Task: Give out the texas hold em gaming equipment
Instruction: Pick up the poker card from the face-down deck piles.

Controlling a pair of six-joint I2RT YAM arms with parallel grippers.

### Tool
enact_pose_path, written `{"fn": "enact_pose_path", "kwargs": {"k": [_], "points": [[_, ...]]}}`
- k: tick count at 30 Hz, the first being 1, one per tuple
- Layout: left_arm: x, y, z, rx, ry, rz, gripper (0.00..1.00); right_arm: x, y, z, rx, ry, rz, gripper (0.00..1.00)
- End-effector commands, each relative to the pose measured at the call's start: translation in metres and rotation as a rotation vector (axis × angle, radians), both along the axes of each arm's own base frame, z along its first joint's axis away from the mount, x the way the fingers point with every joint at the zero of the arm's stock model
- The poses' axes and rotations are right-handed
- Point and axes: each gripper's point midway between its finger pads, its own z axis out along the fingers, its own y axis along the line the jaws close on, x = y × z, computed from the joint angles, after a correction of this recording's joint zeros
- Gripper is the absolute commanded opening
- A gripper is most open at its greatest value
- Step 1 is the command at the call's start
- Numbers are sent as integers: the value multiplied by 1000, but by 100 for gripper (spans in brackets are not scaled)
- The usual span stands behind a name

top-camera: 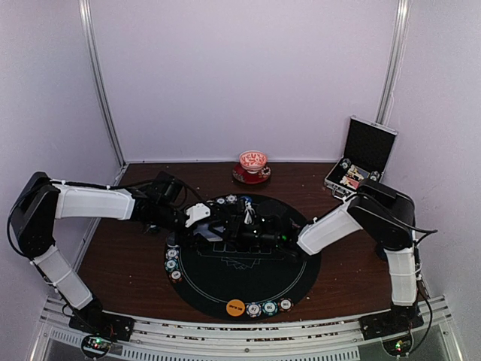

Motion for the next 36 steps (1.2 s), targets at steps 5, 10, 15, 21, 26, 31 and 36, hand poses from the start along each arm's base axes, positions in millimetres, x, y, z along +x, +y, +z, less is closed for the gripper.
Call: {"fn": "enact_pose_path", "kwargs": {"k": [5, 10, 15, 21, 26, 31, 36], "points": [[-1, -6, 14, -41, -42, -23, 41, 9, -1, -7, -96, -32, -29, 42], [-2, -5, 12, -39, -38, -26, 42, 13, -8, -9, -130, -33, -52, 38], [-3, -5, 11, -38, -37, -28, 42, 20, -21, -15, -173, -18, -88, 36], [-3, -5, 9, -34, -35, -27, 41, 21, -25, -8, -181, -37, -81, 33], [-3, -5, 9, -34, -33, -27, 42, 25, -29, -13, -251, -54, -96, 32], [-2, -6, 9, -37, -31, -28, 42, 18, -8, -10, -202, -33, -1, 42], [-4, -6, 10, -40, -28, -34, 42, 11, 11, -6, -150, -28, 57, 51]]}}
